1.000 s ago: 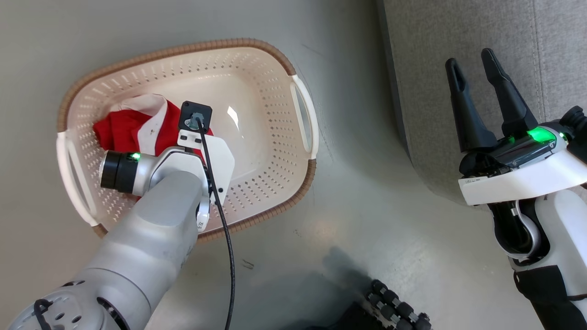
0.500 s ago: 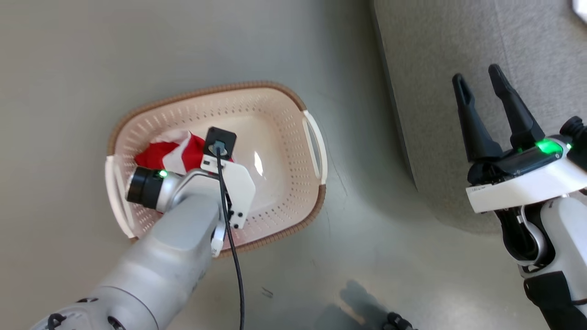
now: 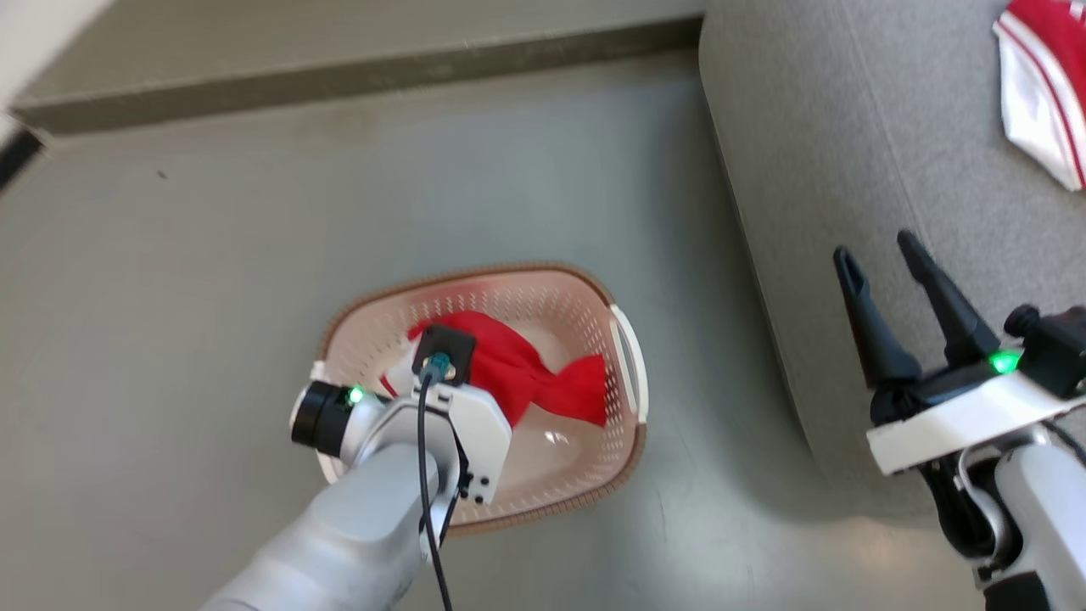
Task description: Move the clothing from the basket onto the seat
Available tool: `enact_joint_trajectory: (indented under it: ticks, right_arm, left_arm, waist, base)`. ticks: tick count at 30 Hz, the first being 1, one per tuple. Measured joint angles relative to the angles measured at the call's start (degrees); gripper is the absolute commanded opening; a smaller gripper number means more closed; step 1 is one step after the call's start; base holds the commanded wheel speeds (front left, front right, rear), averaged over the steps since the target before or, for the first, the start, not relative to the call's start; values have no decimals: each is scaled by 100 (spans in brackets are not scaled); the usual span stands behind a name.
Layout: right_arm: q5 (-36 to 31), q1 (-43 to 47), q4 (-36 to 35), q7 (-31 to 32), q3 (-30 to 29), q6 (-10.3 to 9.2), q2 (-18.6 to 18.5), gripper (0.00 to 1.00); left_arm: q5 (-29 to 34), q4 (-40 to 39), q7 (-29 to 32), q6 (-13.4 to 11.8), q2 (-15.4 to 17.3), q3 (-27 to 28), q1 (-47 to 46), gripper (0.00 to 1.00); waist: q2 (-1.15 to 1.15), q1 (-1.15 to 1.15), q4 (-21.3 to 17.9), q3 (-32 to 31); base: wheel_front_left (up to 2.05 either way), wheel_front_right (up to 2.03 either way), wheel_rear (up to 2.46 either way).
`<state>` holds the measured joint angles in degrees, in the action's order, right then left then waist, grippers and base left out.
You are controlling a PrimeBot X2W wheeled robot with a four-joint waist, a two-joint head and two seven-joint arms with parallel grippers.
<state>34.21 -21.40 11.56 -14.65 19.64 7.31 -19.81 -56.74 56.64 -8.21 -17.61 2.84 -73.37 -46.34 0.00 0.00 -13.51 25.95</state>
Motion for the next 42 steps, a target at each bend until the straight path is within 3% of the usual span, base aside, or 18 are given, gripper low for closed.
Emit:
enact_joint_trajectory:
  ticks: [13,23,36,42]
  right_arm:
    - [-248,572,349,0,107,0,15,100]
    - [-354,951,603,0,177,0,121,100]
    - [-556,1186,731,0,175,0,323,100]
    - [-597,1266,745,0,177,0,358,100]
  left_arm:
    - [-21,-475,-597,238,-20,43,235,0]
    - [909,-1360,-602,370,-11,971,-143,0]
    - [1349,-1859,-620,653,55,1327,-700,0]
    - [1389,-1981,-620,658,54,1374,-829,0]
  waist:
    - [0,0,423,-1101]
    - [0,0,738,-1686]
    - [0,0,832,-2135]
    - [0,0,829,-2211]
  base:
    - [0,0,0]
    - [0,0,0]
    - [0,0,0]
    - [0,0,0]
